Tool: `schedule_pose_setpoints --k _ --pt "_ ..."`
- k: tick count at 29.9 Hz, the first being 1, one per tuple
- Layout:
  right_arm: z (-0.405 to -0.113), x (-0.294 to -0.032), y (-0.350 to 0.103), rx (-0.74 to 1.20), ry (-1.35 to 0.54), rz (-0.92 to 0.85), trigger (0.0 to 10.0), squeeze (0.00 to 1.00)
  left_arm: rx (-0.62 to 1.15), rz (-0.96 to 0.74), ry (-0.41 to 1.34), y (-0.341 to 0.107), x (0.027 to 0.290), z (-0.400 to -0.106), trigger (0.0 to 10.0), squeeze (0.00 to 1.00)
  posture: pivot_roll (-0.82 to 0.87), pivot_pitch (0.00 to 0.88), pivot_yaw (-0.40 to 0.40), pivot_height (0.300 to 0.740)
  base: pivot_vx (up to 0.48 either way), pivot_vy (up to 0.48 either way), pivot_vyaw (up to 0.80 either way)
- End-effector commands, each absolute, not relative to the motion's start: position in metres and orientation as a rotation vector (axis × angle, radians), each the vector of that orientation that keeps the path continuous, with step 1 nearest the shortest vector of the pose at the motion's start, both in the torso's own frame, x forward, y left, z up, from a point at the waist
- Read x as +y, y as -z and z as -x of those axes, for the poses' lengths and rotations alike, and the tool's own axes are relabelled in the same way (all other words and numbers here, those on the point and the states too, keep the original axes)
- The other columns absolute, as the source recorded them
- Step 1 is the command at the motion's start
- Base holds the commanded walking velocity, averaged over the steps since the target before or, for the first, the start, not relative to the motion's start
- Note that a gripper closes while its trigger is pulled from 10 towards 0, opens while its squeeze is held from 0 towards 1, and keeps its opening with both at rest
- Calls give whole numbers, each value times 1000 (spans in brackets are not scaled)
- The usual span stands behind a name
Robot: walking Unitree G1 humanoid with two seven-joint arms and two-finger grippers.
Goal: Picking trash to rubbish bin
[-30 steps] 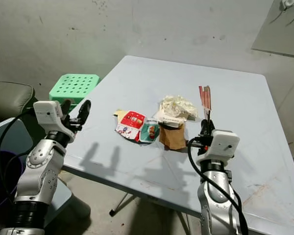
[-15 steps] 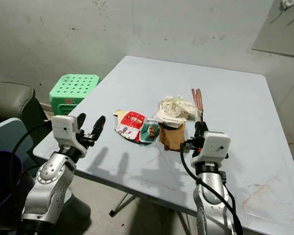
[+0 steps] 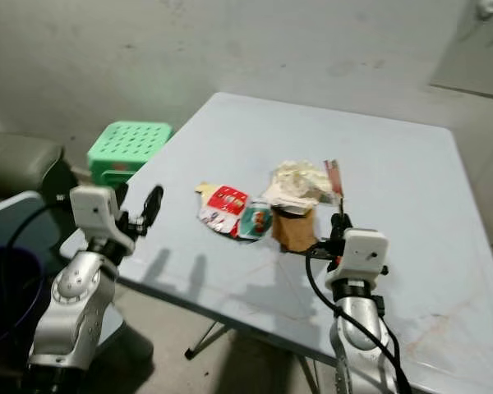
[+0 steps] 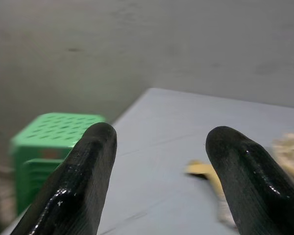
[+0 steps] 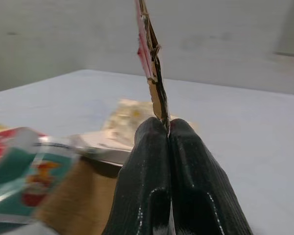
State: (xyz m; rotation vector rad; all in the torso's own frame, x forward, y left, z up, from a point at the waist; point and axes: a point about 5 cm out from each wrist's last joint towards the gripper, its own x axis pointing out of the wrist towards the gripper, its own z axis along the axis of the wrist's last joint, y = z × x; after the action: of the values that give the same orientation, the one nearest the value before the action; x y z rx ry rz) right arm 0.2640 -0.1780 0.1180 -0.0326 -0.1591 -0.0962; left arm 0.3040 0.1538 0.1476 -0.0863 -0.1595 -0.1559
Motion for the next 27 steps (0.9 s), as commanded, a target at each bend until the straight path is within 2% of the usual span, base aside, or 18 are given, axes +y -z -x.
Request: schedule_pose_setpoints --k 1,22,27 --pt "-266 -176 -125 -180 86 41 10000 0 -155 79 132 -148 160 -307 10000 0 -27 0 -1 740 0 0 800" --pt "-274 -179 -128 -186 67 53 10000 0 -177 48 147 -161 164 -327 10000 0 -17 0 -7 740 0 0 800" --pt "-273 -187 -142 -267 69 7 10000 0 -181 52 151 -162 161 -328 10000 0 -16 0 -9 740 0 0 800"
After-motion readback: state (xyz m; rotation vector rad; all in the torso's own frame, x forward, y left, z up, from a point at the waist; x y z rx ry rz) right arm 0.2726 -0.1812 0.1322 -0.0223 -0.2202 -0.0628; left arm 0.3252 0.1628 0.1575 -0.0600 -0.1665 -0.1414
